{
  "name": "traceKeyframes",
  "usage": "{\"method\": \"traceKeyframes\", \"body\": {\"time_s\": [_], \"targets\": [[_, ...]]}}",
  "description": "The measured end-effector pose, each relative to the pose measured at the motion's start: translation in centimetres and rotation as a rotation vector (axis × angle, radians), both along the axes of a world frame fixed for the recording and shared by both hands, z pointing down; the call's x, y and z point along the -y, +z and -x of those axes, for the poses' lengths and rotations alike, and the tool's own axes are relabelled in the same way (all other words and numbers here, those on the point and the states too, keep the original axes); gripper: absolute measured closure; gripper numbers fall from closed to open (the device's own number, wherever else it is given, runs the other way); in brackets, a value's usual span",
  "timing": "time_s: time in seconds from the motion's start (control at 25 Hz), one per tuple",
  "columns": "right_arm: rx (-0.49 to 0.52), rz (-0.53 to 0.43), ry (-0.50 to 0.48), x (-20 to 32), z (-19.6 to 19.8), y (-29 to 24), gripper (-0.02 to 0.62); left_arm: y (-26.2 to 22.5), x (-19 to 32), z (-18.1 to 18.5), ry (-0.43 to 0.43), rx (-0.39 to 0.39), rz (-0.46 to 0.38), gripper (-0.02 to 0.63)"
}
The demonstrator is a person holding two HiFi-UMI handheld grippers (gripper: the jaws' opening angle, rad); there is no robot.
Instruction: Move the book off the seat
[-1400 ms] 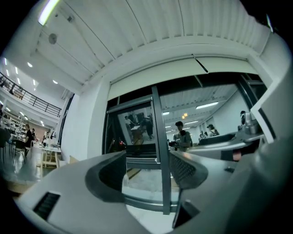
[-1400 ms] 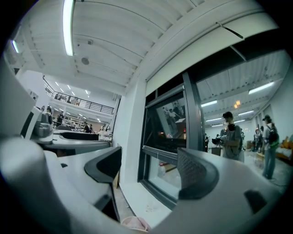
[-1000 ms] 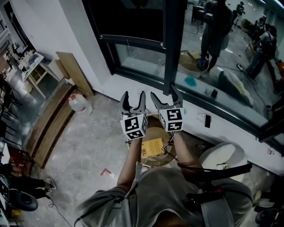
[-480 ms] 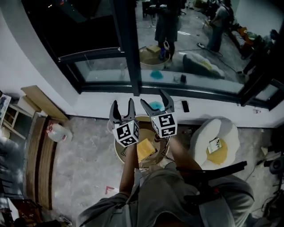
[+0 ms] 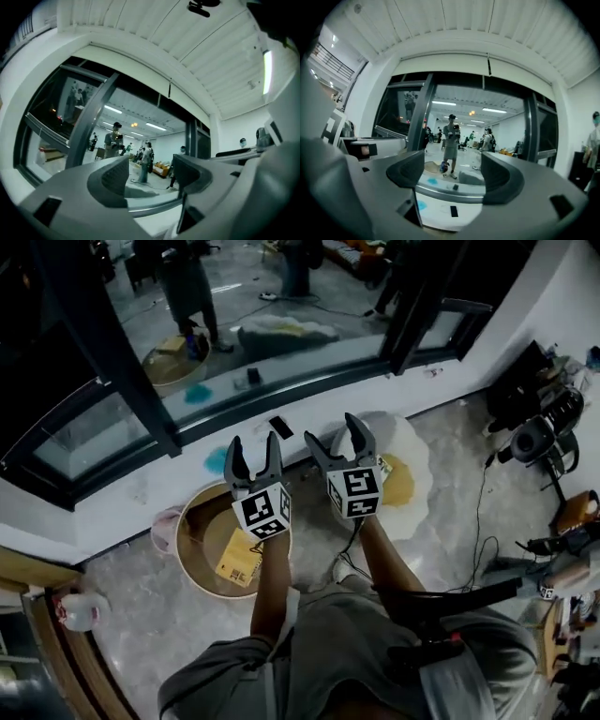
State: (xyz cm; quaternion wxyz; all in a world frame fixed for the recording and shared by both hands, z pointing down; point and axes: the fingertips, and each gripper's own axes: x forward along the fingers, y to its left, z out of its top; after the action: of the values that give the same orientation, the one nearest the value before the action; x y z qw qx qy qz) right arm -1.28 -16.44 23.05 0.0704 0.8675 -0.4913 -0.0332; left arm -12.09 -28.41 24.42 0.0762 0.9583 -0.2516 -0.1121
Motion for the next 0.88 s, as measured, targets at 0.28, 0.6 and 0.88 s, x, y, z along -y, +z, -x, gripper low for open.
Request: {"method": "traceKeyframes", "body": {"time_s": [0.28,0.6,0.88], "targets": [[0.028,-0.092,0.074,-11.3,-4.7,-1.8,0.209,-4.2,-12.0,-6.2,0.111,-0.005,-0.093,0.302],[0.063,-0.159,0.111,-26.1,-10.0,-1.3,0.209,-4.8,-27.6,-13.9,0.218,0.026,-0.136,0.302],[0.065,-0.204,0.187,-37.3,-15.7,-0.7,0.209,-4.3,-40.3,-21.2,0.324,0.071,-0.207,0.302]]}}
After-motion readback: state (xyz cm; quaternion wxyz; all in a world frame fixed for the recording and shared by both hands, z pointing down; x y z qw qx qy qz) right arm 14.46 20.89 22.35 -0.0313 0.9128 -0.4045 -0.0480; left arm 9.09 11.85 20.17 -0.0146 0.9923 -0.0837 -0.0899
